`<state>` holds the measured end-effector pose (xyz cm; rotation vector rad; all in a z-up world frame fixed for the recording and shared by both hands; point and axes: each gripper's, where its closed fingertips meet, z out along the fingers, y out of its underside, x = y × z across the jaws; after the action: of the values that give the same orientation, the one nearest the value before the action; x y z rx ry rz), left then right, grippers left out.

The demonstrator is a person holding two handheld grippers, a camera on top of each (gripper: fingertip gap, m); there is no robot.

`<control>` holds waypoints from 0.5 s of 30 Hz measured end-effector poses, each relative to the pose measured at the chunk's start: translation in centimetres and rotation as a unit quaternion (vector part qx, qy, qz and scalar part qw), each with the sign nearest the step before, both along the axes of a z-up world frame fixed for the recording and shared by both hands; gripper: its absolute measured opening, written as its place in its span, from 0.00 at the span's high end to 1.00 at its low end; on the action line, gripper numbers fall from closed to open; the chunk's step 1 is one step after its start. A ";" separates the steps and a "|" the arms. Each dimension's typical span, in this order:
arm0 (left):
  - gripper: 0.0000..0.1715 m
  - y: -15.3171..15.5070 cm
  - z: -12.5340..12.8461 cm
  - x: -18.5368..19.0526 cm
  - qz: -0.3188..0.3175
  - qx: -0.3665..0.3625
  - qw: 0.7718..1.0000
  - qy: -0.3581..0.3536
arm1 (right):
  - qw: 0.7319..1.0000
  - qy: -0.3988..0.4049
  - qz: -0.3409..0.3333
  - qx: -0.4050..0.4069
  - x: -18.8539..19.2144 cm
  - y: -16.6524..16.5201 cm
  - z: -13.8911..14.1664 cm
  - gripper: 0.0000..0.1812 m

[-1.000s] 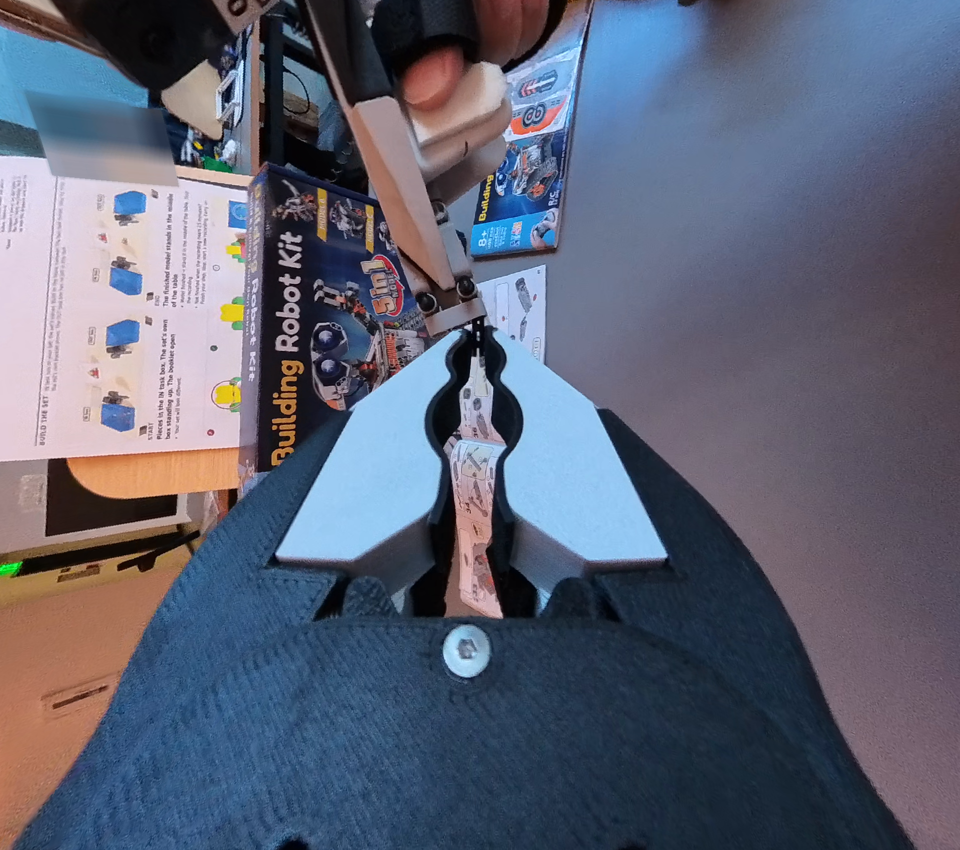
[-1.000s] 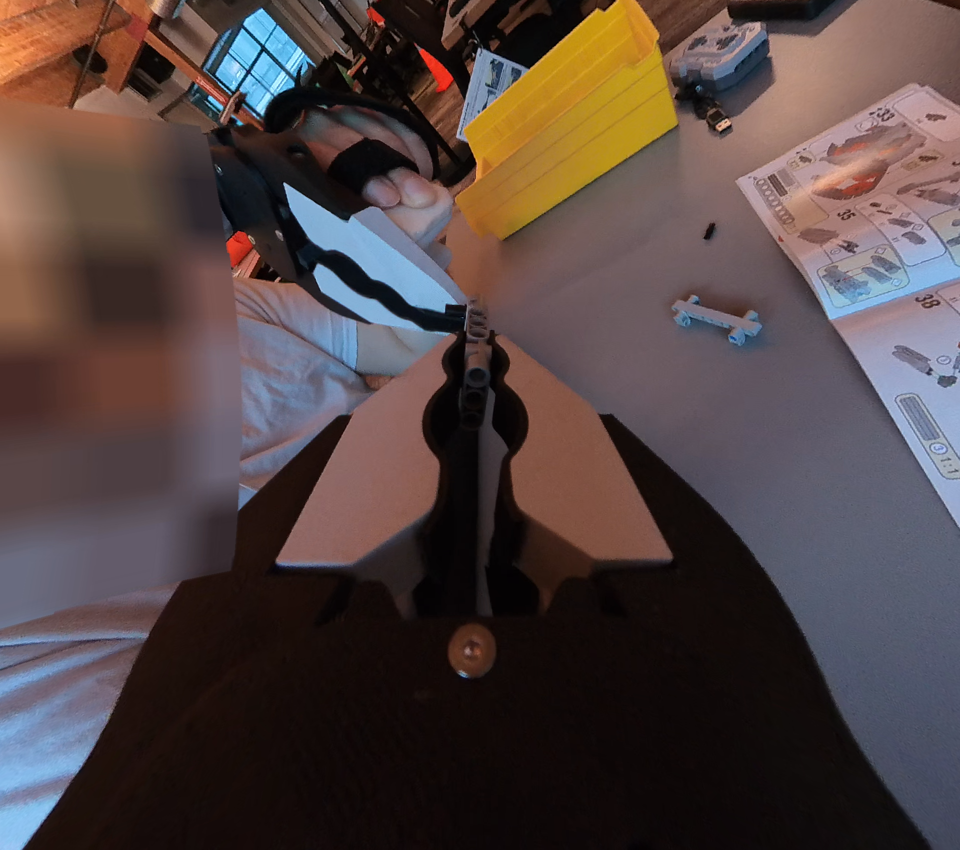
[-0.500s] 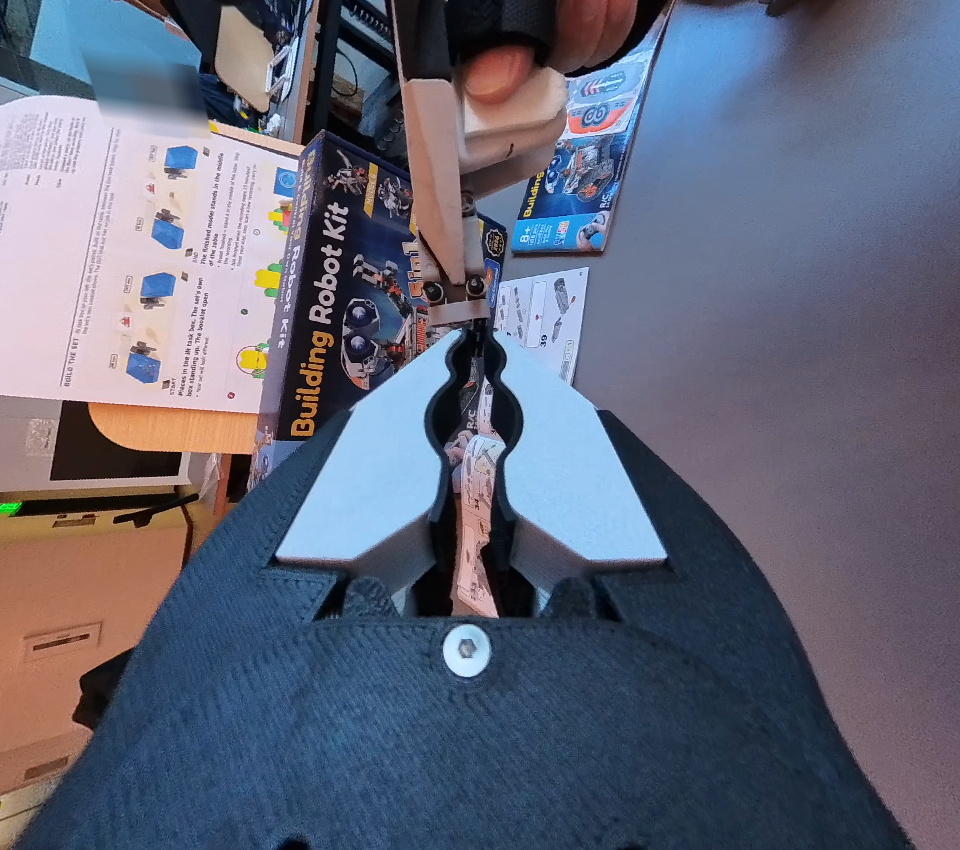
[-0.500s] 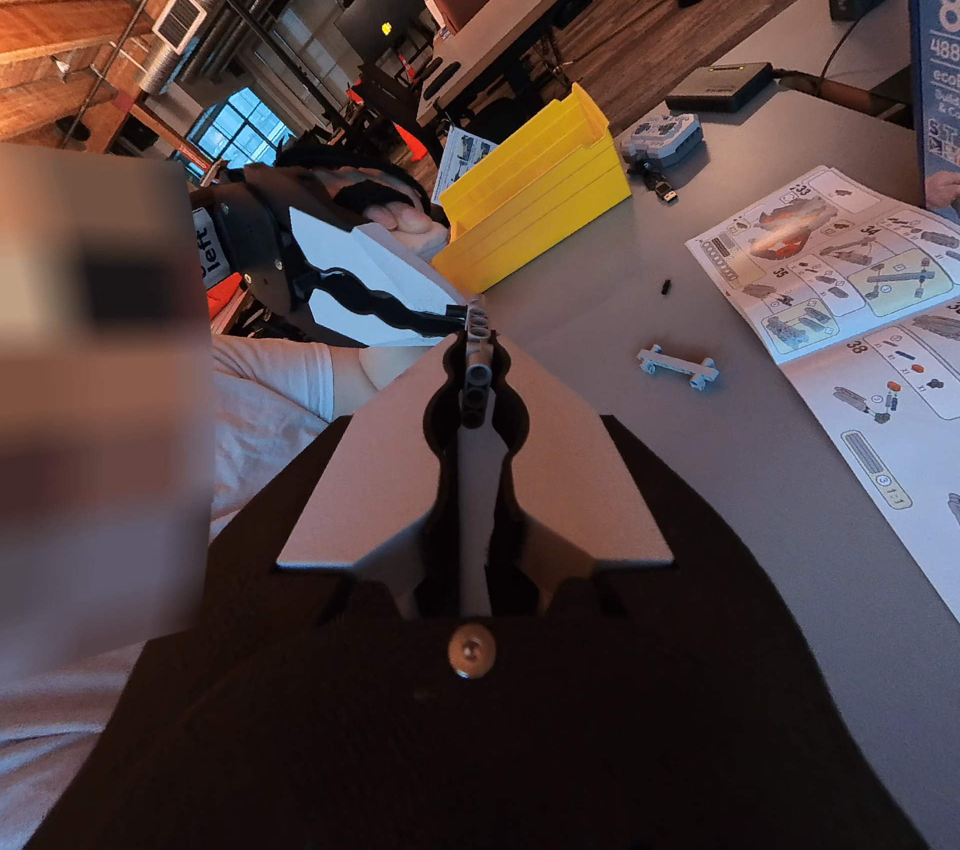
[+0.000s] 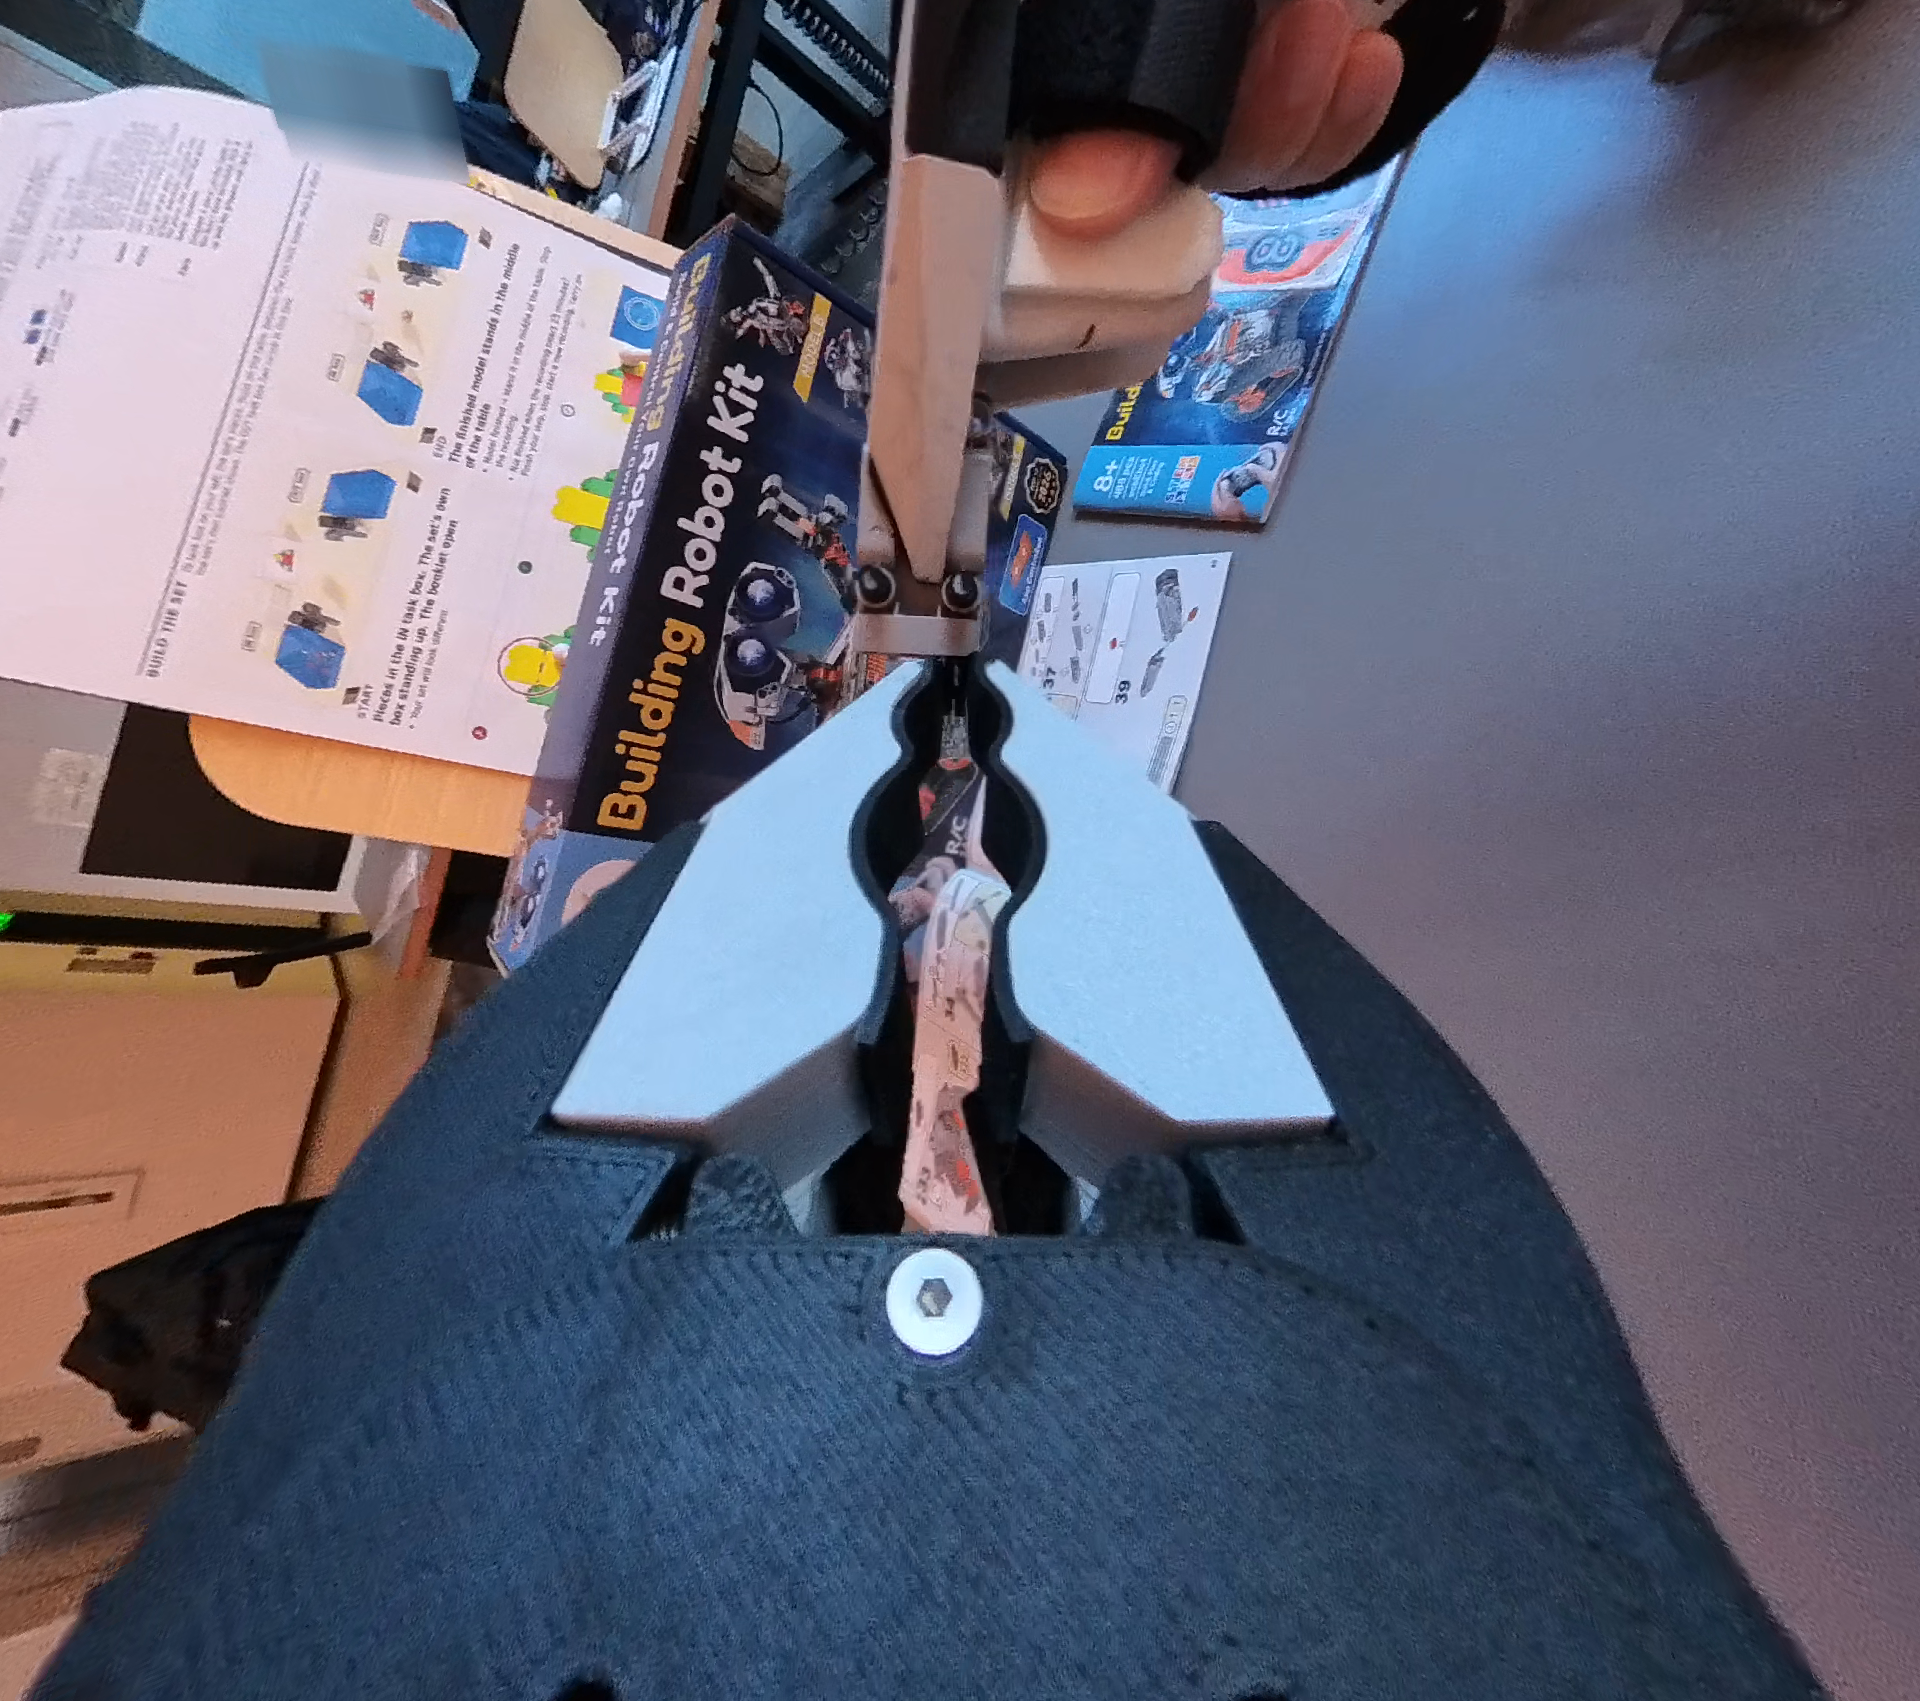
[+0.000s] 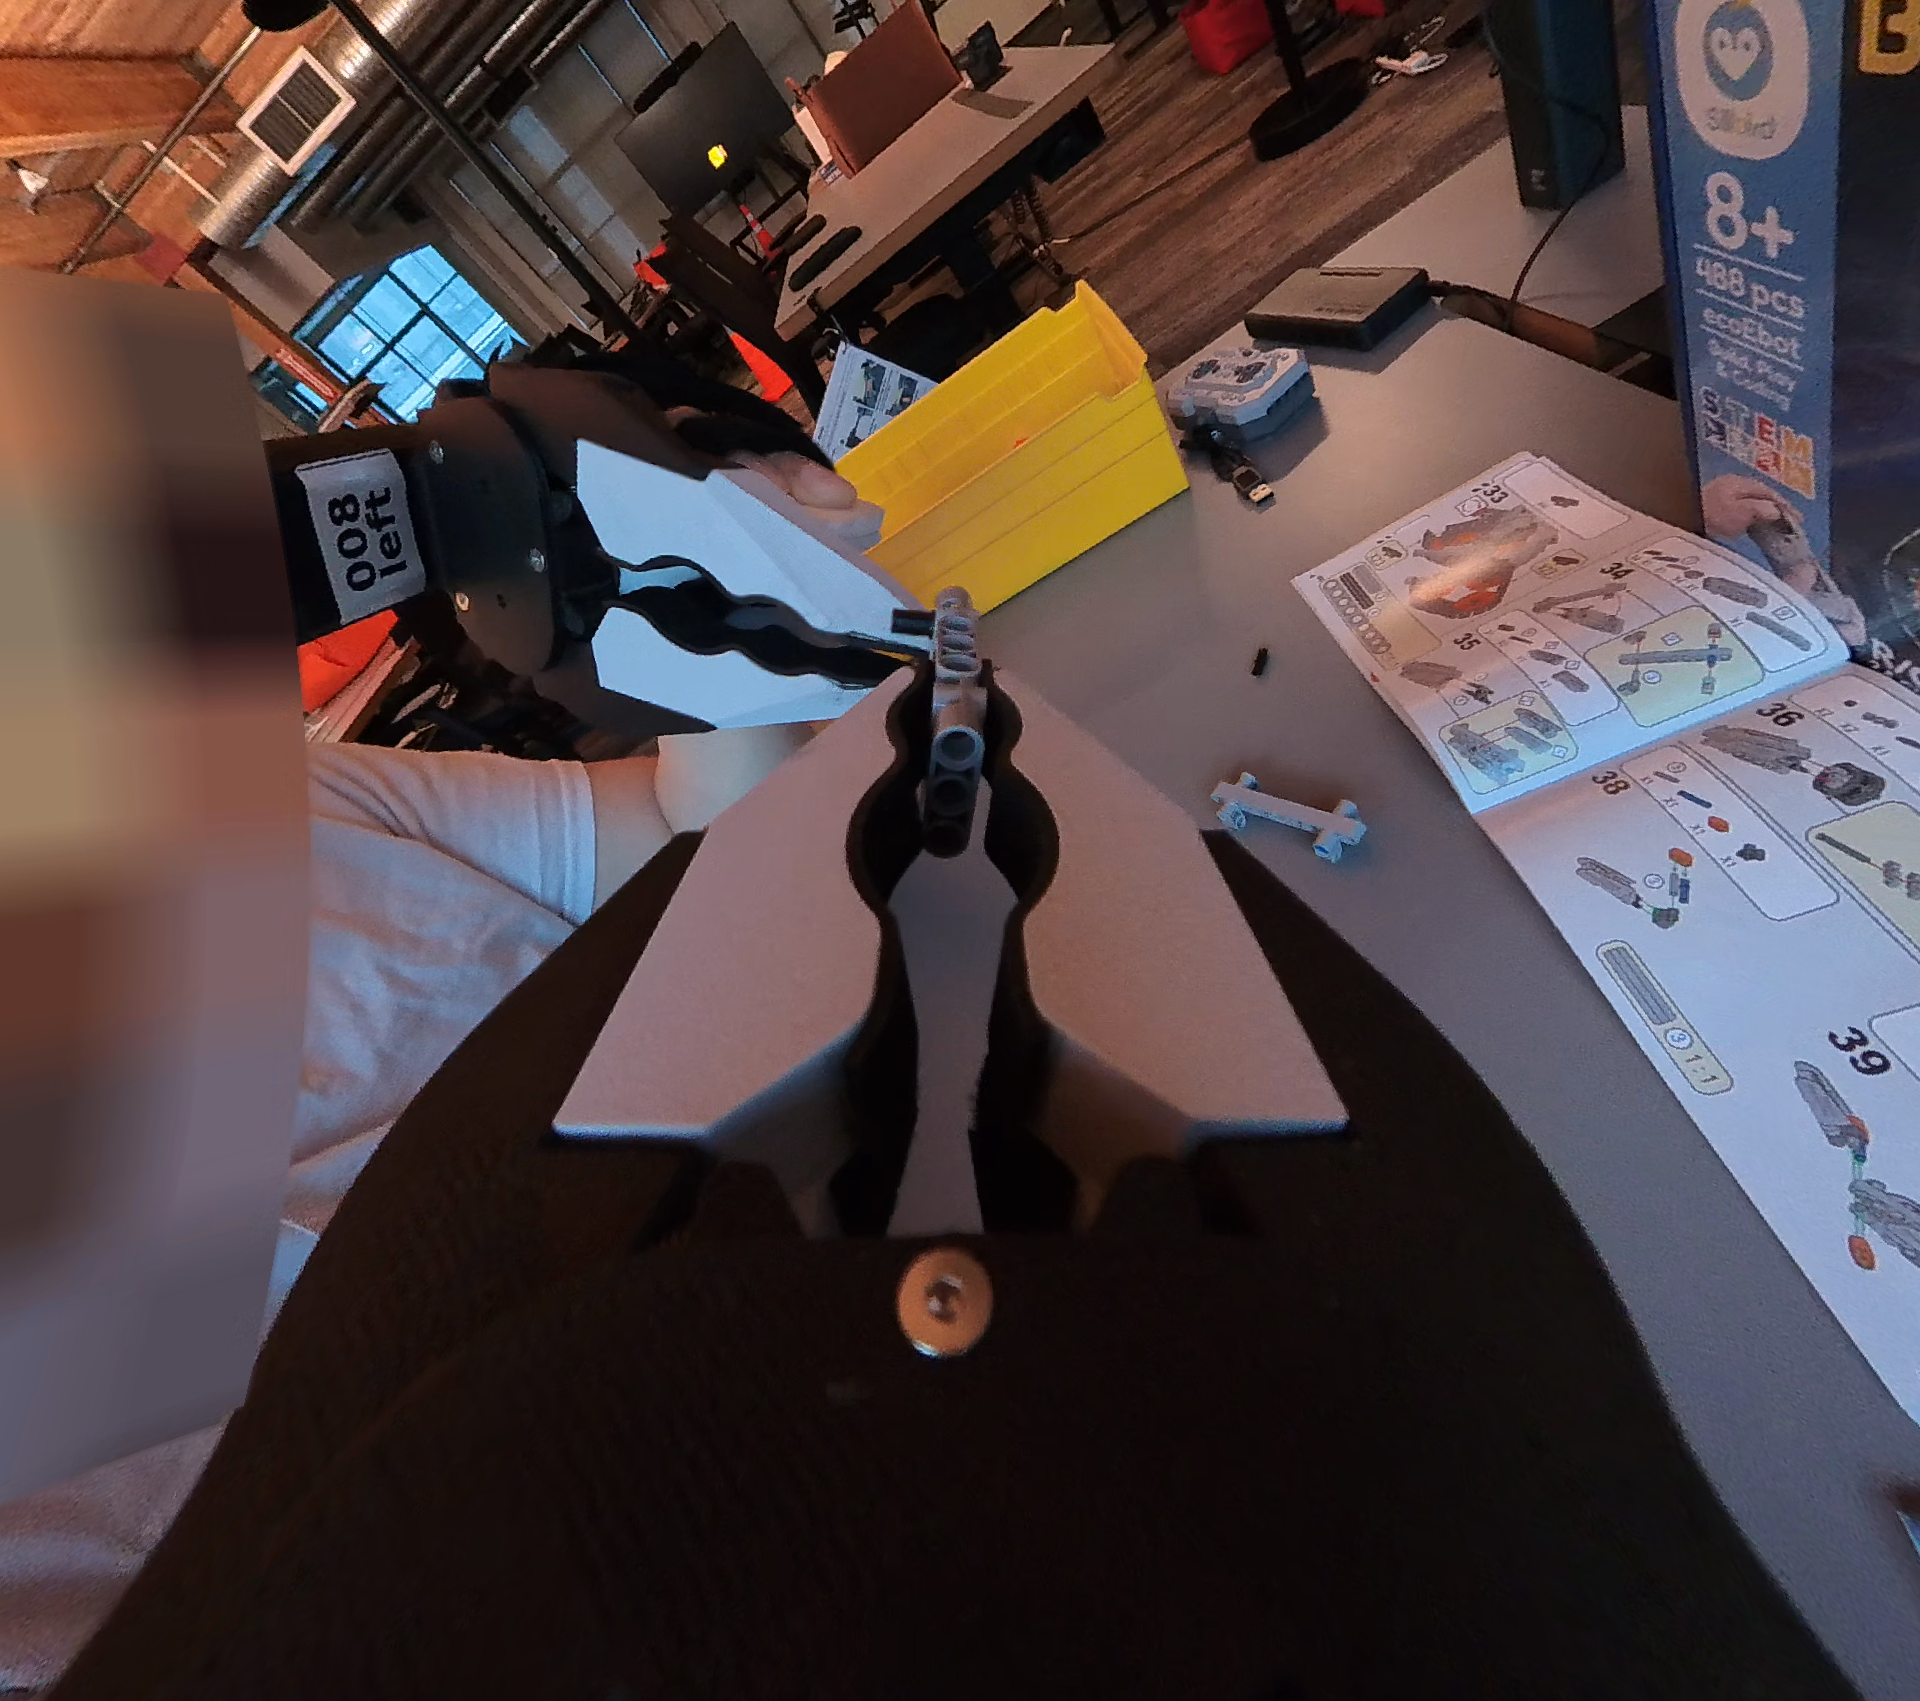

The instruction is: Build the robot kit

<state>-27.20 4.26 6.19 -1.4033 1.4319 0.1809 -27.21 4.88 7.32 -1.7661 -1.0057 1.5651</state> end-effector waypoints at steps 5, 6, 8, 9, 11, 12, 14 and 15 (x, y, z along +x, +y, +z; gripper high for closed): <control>0.97 0.1 1.5 0.2 -0.001 -0.003 0.997 -0.075 | 0.998 0.053 0.016 -0.021 0.4 0.0 1.4 0.97; 0.97 -0.2 2.0 0.1 -0.009 -0.002 0.996 -0.093 | 0.998 0.060 0.013 -0.017 0.6 0.1 1.8 0.97; 0.95 -0.9 2.6 -0.3 -0.025 -0.037 0.991 -0.128 | 0.996 0.093 0.004 -0.003 1.2 0.2 3.2 0.97; 0.93 -1.0 3.1 -0.7 -0.029 -0.059 0.985 -0.157 | 0.993 0.114 0.012 0.000 1.5 -0.2 4.0 0.97; 0.92 -1.5 4.7 -1.1 -0.058 -0.111 0.962 -0.243 | 0.991 0.131 0.013 0.021 1.8 -0.7 5.1 0.97; 0.92 -2.1 5.8 -1.0 -0.088 -0.144 0.941 -0.294 | 0.991 0.133 0.010 0.029 1.8 -0.9 5.4 0.97; 0.93 -3.0 7.7 -1.0 -0.140 -0.207 0.889 -0.383 | 0.989 0.143 0.022 0.041 1.6 -1.8 6.3 0.97; 0.92 -3.0 8.2 -1.1 -0.151 -0.234 0.869 -0.408 | 0.988 0.147 0.024 0.045 1.5 -2.1 6.6 0.97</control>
<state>-28.29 1.25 14.36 -1.3471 0.9584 -0.9229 -25.71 2.76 13.91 -1.4087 -0.9616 1.7212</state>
